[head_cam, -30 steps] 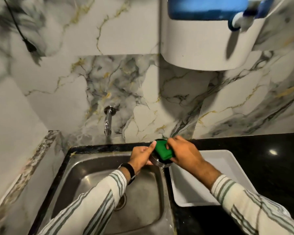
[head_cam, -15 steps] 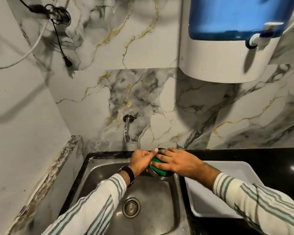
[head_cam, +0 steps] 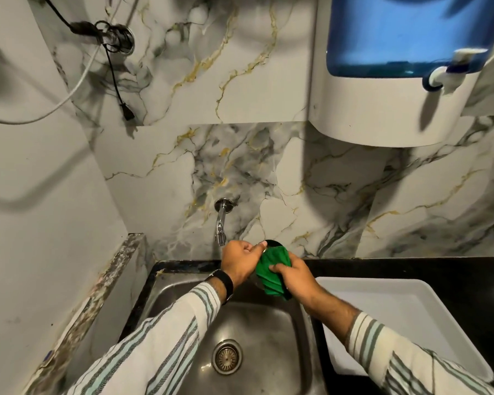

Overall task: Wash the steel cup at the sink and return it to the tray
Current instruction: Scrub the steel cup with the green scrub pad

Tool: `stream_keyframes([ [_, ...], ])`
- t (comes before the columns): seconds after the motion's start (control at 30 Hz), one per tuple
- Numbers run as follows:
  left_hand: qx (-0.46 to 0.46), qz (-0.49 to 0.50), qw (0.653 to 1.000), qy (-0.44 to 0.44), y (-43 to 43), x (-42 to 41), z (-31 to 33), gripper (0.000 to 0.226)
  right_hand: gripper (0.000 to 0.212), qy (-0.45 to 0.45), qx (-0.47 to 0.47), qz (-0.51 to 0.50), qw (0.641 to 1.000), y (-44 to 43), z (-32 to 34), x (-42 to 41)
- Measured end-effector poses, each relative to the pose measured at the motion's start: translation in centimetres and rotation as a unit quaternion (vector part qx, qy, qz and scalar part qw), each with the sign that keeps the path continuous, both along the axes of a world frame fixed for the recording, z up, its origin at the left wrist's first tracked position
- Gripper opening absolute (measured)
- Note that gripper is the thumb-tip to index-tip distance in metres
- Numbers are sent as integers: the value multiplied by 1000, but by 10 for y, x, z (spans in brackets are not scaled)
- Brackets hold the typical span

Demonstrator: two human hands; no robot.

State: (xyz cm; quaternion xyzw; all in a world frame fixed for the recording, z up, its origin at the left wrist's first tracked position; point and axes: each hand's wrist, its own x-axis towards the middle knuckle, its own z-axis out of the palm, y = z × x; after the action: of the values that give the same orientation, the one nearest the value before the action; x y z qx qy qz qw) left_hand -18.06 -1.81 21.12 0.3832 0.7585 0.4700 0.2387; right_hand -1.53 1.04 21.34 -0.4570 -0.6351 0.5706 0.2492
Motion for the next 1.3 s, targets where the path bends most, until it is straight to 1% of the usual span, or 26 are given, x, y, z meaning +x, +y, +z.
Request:
stream_keyframes([
  [0.03,-7,-1,1000,-4,0,-1,0,58,34,0,19,31,999,-2,0,1],
  [0.07,-15,-4,1000,-14,0,-4,-1,57,38,-32,75,70,994,-2,1,4],
  [0.1,-22,-9,999,-27,-1,-6,-1,53,44,-91,144,114,979,-1,3,7],
  [0.17,-34,-26,998,-46,-1,-11,-1,42,58,-212,257,191,923,5,6,11],
  [0.23,-46,-36,997,-40,-1,-13,-3,46,69,-270,340,267,860,10,12,15],
  [0.27,-52,-38,997,-33,-1,-13,-5,52,70,-286,387,300,824,10,17,16],
  [0.33,-63,-41,997,-30,-2,-10,-10,61,63,-312,498,341,734,10,24,21],
  [0.4,-67,-45,996,-37,-5,-5,-14,62,48,-323,636,344,611,13,28,25],
  [0.47,-66,-51,995,-49,-6,-3,-14,59,37,-326,730,342,493,13,29,27],
  [0.5,-68,-56,994,-58,-6,-3,-12,55,37,-321,759,340,453,14,28,29],
  [0.53,-71,-63,993,-72,-6,-3,-9,46,40,-316,775,338,431,16,26,30],
  [0.57,-68,-71,991,-90,-8,-2,-5,36,46,-317,780,332,426,17,26,31],
  [0.6,-67,-75,990,-102,-9,-3,-1,31,51,-323,778,321,432,18,26,32],
  [0.67,-65,-75,991,-91,-9,-5,5,33,55,-349,766,284,459,16,26,28],
  [0.73,-60,-66,995,-54,-8,-6,8,42,49,-395,722,254,508,10,22,19],
  [0.77,-55,-59,996,-35,-7,-5,8,45,44,-420,678,239,553,5,20,15],
  [0.8,-56,-50,997,-10,-6,-4,9,45,40,-428,614,225,624,2,19,13],
  [0.87,-58,-32,997,44,-5,2,10,48,33,-394,426,190,792,-2,16,8],
  [0.9,-53,-21,996,69,-5,5,8,52,29,-364,328,181,853,-3,16,6],
  [0.93,-46,-9,996,79,-6,8,6,52,22,-321,243,168,900,-4,16,4],
  [0.97,-39,1,996,80,-7,10,3,50,17,-274,170,150,935,-5,17,2],
  [1.0,-34,11,997,70,-8,11,0,47,17,-224,105,130,960,-6,17,1],
  [1.07,-27,34,999,31,-7,9,-6,43,24,-91,-41,78,992,-6,14,1],
  [1.1,-20,45,999,3,-6,7,-8,41,26,-14,-117,54,992,-7,14,1],
  [1.17,-10,56,998,-34,-4,2,-8,36,32,109,-240,12,964,-9,11,4],
  [1.3,-11,18,1000,-12,-4,-9,-5,31,40,278,-366,-15,888,-5,2,18],
])
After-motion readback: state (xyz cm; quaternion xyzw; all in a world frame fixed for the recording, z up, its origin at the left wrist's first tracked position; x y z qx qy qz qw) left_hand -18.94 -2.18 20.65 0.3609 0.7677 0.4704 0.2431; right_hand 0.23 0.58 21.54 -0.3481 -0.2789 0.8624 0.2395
